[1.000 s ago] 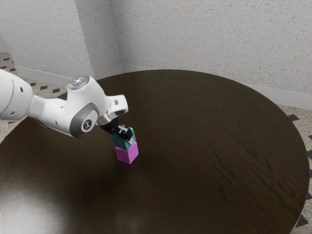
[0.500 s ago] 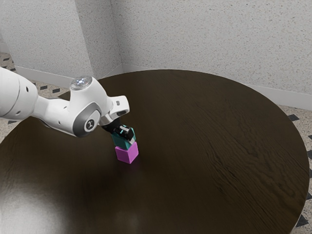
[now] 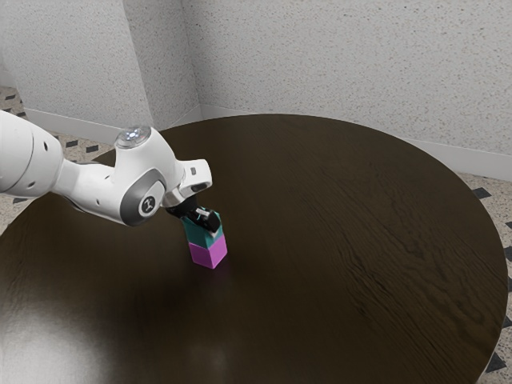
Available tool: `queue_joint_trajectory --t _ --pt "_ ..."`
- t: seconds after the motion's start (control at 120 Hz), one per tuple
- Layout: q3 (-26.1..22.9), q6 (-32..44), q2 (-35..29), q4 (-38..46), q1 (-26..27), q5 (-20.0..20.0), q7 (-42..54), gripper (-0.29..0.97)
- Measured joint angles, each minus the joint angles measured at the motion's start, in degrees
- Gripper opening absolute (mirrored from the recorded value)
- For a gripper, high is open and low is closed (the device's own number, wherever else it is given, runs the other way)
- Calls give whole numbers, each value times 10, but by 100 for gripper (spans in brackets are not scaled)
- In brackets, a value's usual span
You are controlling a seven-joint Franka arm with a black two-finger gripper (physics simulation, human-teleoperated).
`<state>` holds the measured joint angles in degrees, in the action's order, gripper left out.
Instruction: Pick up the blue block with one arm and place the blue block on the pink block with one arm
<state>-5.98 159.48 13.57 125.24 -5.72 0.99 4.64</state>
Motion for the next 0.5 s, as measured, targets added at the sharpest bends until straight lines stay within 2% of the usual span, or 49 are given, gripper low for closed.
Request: queue_joint_trajectory --t 0.075,0.242,0.5 --pt "0 0 -7 0 0 -1 3 60" --pt "-4 -8 -64 3 1 -4 8 64" --pt "-5 -37 -80 1 5 -5 14 67"
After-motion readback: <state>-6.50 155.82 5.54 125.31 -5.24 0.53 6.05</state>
